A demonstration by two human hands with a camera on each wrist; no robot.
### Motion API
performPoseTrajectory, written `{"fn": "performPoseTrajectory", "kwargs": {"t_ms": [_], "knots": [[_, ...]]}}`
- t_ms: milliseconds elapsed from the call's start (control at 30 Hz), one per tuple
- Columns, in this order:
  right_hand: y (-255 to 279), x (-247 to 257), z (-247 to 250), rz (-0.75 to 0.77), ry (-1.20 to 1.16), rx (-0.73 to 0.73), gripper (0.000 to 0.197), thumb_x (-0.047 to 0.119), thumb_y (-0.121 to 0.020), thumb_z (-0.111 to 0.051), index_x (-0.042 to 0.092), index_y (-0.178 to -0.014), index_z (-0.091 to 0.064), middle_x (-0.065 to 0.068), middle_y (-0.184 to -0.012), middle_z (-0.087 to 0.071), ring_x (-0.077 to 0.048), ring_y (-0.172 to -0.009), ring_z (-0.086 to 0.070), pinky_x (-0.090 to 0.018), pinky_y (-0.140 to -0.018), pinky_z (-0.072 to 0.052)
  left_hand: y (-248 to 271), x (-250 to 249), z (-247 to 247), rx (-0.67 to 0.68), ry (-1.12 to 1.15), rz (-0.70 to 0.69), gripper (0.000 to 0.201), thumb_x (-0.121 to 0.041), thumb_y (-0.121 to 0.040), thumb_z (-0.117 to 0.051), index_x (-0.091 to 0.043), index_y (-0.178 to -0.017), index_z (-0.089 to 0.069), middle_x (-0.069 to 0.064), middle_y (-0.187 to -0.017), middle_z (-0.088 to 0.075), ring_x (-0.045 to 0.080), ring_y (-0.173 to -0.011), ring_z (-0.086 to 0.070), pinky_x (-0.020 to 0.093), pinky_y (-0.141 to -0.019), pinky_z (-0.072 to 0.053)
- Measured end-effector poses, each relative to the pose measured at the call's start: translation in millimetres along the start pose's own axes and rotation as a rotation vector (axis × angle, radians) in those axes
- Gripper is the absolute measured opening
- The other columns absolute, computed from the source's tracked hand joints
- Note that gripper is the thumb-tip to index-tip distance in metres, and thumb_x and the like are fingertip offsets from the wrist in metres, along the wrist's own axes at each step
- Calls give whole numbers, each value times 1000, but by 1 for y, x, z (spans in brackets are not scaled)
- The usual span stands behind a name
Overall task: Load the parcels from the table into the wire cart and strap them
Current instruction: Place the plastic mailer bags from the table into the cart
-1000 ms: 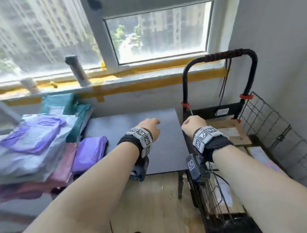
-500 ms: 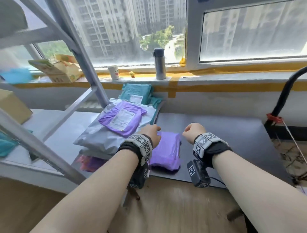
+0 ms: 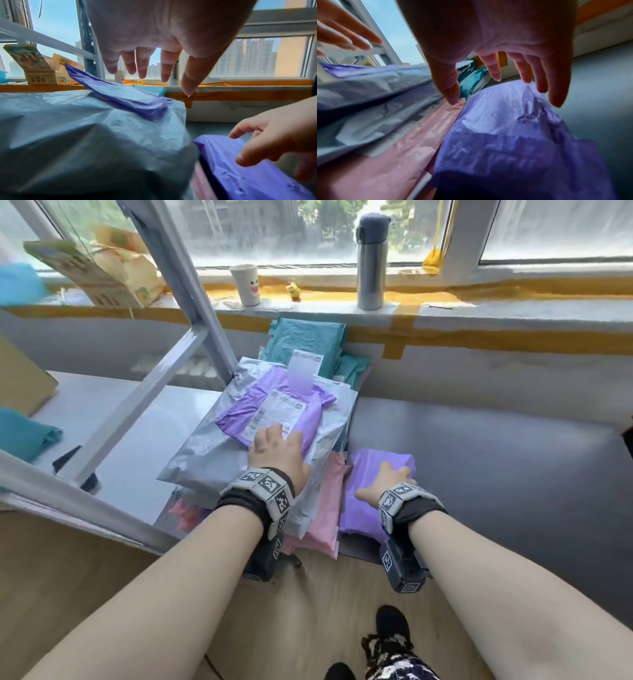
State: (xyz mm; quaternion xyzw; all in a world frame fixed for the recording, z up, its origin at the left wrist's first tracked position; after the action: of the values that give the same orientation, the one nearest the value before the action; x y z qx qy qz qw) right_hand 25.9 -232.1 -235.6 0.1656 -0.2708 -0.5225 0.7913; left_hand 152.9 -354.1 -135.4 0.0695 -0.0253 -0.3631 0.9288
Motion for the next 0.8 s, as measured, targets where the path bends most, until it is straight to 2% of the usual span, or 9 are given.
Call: {"fn": "performPoseTrajectory", "kwargs": {"t_ms": [67,133,233,333,433,533,633,733,800], "knots": [[-10,7,-9,-20,36,29,86,53,-76,-67,16,-142,-25,-24,-144,-21,-42,-127,-35,-42,-101,-38,-12,8,1,1,-48,52,62,-43,-86,-56,-24,-141,-34,13,-152,-17,33,-139,-17,42,-113,-20],[-19,12,-18,-40,66,68,101,55,-73,-69,17,-147,-12,-26,-146,-14,-44,-129,-32,-46,-103,-35,-24,17,1,10,-71,107,70,-46,-85,-58,-24,-144,-26,13,-155,-8,34,-142,-8,45,-116,-11],[-31,13,-24,-69,130,103,118,56,-70,-72,18,-151,5,-28,-149,-5,-45,-132,-27,-50,-106,-33,-42,26,-3,86,-87,182,90,-53,-80,-62,-24,-149,-12,15,-157,3,38,-144,6,51,-117,-3],[-41,12,-21,-79,203,89,114,49,-71,-74,18,-150,2,-27,-143,-19,-40,-125,-38,-43,-103,-38,-56,29,-9,180,-78,242,108,-63,-74,-64,-24,-151,-1,18,-157,10,44,-143,9,55,-116,-5],[-50,10,-11,-73,181,65,99,37,-75,-71,16,-147,-8,-22,-137,-30,-36,-121,-43,-38,-99,-40,-65,32,-15,248,-41,302,118,-65,-69,-68,-22,-151,5,21,-156,12,46,-143,3,58,-114,-12],[-56,6,5,-90,8,38,85,24,-81,-64,8,-145,-10,-21,-140,-31,-36,-124,-44,-36,-98,-41,-69,33,-16,275,-60,336,120,-63,-68,-70,-19,-151,6,24,-155,3,45,-141,-11,56,-111,-20],[-60,4,22,-82,-149,-20,73,13,-86,-59,-1,-141,-13,-23,-139,-35,-34,-123,-48,-35,-93,-43,-71,32,-12,221,-64,354,114,-57,-68,-71,-15,-148,-2,22,-148,-22,41,-134,-30,50,-106,-31],[-58,3,33,-52,-247,-74,56,5,-87,-56,0,-132,-23,-24,-134,-41,-35,-116,-54,-35,-87,-44,-69,32,-7,143,-12,349,98,-48,-70,-71,-11,-141,-15,19,-138,-35,39,-126,-38,45,-102,-35],[-51,1,39,-29,-289,-115,55,3,-86,-58,2,-130,-25,-25,-130,-44,-37,-112,-55,-37,-86,-45,-67,33,-1,66,34,330,84,-42,-73,-69,-9,-134,-21,19,-134,-39,38,-124,-41,43,-98,-39]]}}
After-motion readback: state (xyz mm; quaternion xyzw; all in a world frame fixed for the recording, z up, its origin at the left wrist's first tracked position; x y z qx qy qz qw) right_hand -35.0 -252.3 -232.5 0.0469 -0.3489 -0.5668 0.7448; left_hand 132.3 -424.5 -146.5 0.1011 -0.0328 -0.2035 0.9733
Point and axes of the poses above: each hand's wrist, its own y-axis away from the middle knuckle, its own z-axis out of the back of the hand, x = y × z, the point moved 4 cm from there along -y, towards the middle knuckle
